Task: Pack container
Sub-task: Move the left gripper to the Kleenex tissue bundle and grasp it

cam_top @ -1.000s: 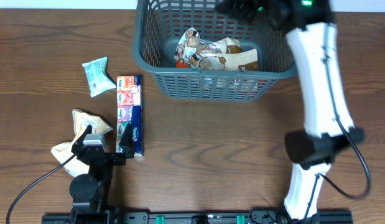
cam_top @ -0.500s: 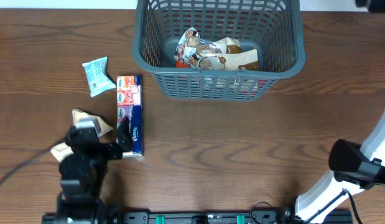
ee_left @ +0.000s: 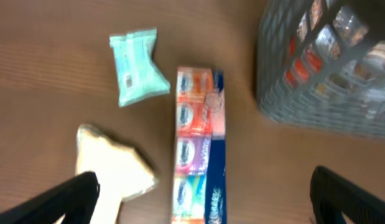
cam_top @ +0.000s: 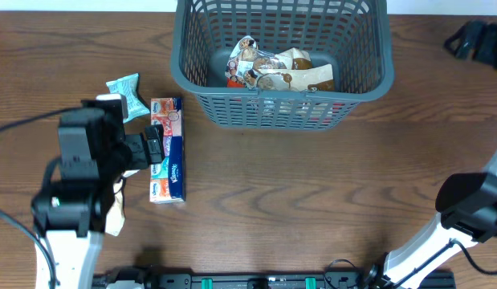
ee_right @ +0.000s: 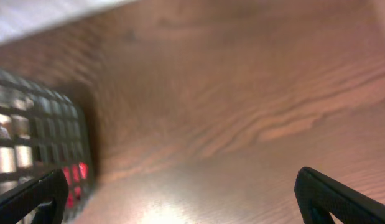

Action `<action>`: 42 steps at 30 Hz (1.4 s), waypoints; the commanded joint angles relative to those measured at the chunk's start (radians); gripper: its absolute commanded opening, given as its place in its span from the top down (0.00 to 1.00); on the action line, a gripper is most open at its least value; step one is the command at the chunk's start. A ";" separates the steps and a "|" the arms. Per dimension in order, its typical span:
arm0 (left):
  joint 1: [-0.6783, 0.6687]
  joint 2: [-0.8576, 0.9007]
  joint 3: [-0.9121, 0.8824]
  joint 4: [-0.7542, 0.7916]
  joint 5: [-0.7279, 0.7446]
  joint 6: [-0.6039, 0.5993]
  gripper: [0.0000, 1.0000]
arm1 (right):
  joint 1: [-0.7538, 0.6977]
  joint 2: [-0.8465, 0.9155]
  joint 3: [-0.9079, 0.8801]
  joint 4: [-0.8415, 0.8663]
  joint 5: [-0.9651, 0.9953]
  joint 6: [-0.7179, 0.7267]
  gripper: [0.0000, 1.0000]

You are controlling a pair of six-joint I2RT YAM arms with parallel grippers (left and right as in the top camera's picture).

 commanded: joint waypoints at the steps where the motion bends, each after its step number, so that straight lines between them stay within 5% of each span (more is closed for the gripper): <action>1: 0.001 0.081 0.122 -0.105 -0.001 0.053 0.01 | 0.005 0.014 -0.125 0.023 -0.012 0.012 0.01; 19: 0.001 0.174 0.181 -0.367 0.068 0.057 0.01 | 0.175 0.014 -0.743 0.312 -0.003 0.090 0.01; 29: 0.001 0.206 0.182 -0.353 0.086 0.112 0.01 | 0.199 0.014 -0.789 0.338 0.018 0.074 0.01; 42: 0.001 0.476 0.232 -0.317 0.086 0.124 0.01 | 0.203 0.014 -0.789 0.335 0.014 0.060 0.01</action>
